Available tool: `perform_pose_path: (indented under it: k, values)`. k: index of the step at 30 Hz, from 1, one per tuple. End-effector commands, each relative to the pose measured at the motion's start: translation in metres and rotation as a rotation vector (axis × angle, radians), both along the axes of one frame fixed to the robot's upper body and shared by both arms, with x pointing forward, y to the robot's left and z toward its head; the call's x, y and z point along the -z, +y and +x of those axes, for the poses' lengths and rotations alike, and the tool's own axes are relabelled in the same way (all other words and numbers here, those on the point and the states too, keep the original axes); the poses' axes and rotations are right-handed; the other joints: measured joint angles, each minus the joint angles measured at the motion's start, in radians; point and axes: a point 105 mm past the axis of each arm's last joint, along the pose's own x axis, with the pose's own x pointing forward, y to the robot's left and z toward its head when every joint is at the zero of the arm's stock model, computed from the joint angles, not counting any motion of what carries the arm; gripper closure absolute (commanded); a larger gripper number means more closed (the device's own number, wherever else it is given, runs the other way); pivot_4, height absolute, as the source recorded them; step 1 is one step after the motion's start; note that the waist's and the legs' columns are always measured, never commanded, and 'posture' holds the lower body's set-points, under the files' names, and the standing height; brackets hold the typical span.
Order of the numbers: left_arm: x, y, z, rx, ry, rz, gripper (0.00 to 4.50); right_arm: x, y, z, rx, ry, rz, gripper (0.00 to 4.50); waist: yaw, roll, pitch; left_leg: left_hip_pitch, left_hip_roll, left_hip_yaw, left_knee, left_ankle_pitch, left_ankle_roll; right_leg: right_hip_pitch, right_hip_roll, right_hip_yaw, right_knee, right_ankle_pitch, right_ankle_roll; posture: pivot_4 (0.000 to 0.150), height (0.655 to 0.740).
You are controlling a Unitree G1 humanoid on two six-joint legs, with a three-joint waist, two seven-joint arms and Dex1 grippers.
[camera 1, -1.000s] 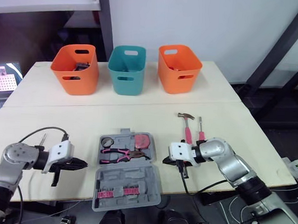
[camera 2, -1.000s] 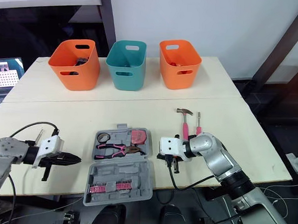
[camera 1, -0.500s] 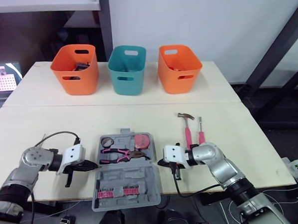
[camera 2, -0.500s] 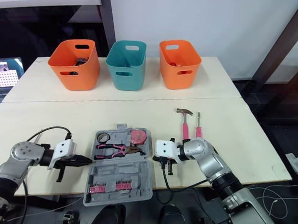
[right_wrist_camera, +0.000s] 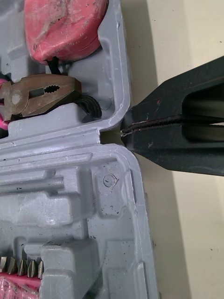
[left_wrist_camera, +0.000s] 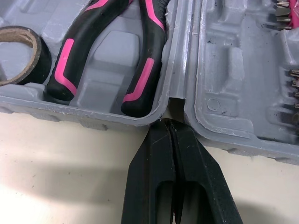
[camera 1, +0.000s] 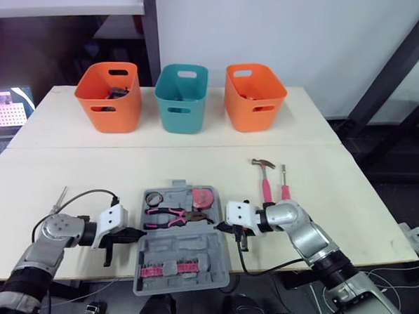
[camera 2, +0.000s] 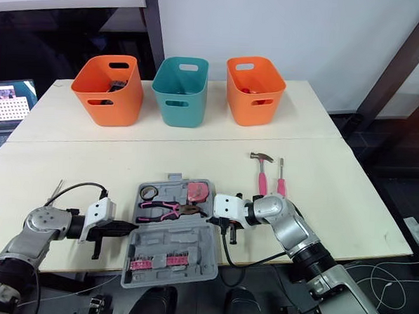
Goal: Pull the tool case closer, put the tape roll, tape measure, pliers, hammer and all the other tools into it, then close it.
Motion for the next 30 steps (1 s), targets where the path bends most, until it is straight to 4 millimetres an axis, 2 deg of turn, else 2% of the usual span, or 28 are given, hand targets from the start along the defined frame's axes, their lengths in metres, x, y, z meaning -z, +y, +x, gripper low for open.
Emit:
perform_pose_path:
  k: [1,9,16,23,30]
  values:
    - [-0.015,-0.017,0.01,0.028,-0.062,-0.055,4.45,-0.007,0.011,-0.001,-0.021,-0.02,0.04,4.5,0.0,0.0,0.0,0.0,0.0,0.0,0.0,0.0,0.0,0.0,0.0,0.0,0.0,0.0,0.0,0.15,0.74]
    - [-0.017,-0.016,0.028,0.01,-0.127,-0.006,4.45,-0.011,0.015,0.024,0.039,-0.013,0.067,4.5,-0.006,0.0,0.0,0.0,0.0,0.0,0.007,0.0,0.0,0.002,0.0,0.0,0.001,0.0,0.0,0.15,0.74]
    - [-0.022,-0.005,0.044,-0.024,-0.172,0.036,4.45,-0.012,0.019,0.042,0.07,-0.013,0.076,4.5,-0.006,0.0,0.0,-0.001,0.001,0.0,0.01,0.0,0.0,0.003,0.001,0.0,0.001,0.003,0.0,0.15,0.74]
    - [-0.023,0.01,0.056,-0.084,-0.21,0.076,4.45,-0.015,0.029,0.047,0.068,-0.009,0.105,4.5,-0.007,0.0,0.0,-0.001,0.001,0.0,0.009,0.0,0.0,0.002,0.001,0.001,0.001,0.006,0.002,0.15,0.74]
    - [-0.016,0.001,0.054,-0.05,-0.205,0.065,4.45,-0.011,0.03,0.047,0.085,0.002,0.108,4.5,-0.007,0.0,0.0,-0.001,0.001,0.0,0.009,0.0,0.0,0.002,0.001,0.001,0.001,0.005,0.002,0.15,0.74]
